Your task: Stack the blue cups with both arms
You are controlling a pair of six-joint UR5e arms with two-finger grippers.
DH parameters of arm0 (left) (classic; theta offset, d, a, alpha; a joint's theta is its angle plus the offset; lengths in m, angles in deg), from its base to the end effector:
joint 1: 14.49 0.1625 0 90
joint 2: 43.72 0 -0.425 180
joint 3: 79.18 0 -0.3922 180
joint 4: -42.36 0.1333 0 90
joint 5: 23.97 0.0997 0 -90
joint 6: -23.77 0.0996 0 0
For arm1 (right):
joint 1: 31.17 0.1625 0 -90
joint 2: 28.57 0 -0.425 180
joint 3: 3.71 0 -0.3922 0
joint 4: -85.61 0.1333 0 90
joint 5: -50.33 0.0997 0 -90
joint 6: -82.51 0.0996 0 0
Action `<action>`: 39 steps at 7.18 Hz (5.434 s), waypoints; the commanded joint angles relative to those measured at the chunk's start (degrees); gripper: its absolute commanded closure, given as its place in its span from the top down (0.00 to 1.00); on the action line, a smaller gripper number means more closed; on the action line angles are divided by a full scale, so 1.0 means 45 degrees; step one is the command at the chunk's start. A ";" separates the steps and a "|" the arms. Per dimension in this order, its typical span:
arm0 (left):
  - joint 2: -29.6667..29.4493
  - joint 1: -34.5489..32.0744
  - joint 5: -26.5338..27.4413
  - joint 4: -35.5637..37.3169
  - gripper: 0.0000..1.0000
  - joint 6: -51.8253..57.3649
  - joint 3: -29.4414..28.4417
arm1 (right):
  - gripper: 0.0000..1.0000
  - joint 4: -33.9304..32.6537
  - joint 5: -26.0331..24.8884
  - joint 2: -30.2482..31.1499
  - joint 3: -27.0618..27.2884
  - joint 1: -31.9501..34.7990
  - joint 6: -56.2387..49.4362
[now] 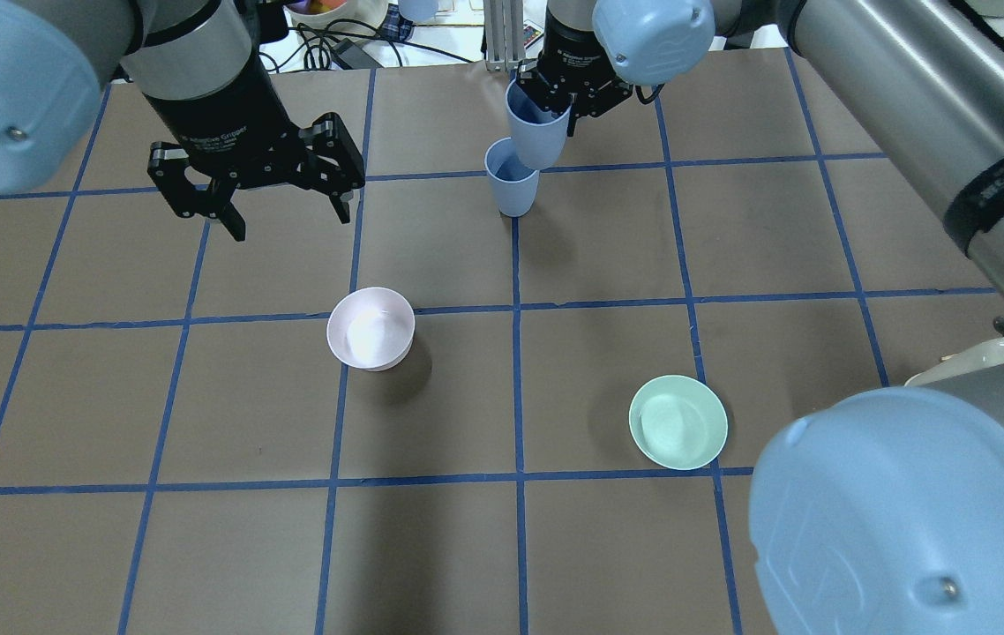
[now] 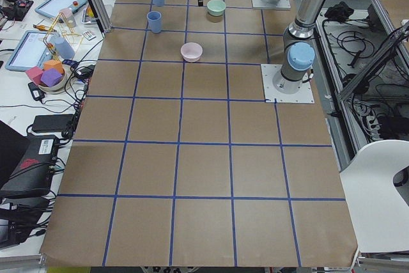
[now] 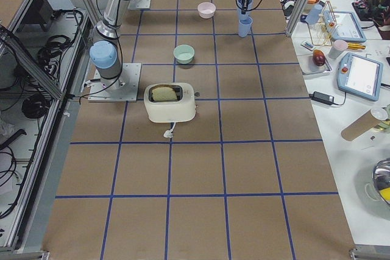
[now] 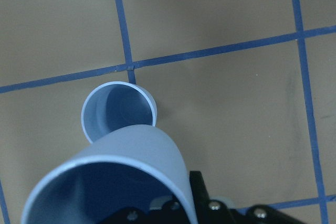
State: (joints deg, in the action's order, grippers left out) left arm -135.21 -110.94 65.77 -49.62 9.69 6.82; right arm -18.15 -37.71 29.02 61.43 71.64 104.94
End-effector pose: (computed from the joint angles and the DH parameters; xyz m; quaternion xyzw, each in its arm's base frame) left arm -0.1895 -0.4853 0.5059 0.0665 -0.9978 0.0041 0.0031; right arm 0.2944 -0.6781 0.3816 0.0828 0.9949 -0.0464 0.0327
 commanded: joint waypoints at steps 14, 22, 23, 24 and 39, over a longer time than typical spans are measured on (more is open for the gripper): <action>0.0117 0.0417 0.0154 0.0986 1.00 0.2286 0.0283 | 0.86 -0.0613 -0.0338 -0.1565 -0.0921 0.0493 0.0837; 0.0117 0.0418 0.0154 0.0947 1.00 0.2248 0.0283 | 1.00 0.2931 -0.0259 0.1298 -0.0825 -0.1182 -0.0658; 0.0136 0.0418 0.0174 0.0928 1.00 0.2248 0.0264 | 1.00 0.3966 -0.0376 0.2079 -0.0591 -0.1477 -0.1325; 0.0137 0.0418 0.0174 0.0927 1.00 0.2248 0.0264 | 1.00 0.4363 -0.0435 0.2841 -0.0009 -0.1634 -0.1834; 0.0137 0.0398 0.0193 0.0908 1.00 0.2248 0.0283 | 1.00 0.4834 -0.1138 0.6091 0.3825 -0.2359 -0.3597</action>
State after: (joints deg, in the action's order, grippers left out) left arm -134.60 -109.15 66.64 -45.51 19.81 8.10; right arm 2.50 -43.08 56.28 78.62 61.10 89.00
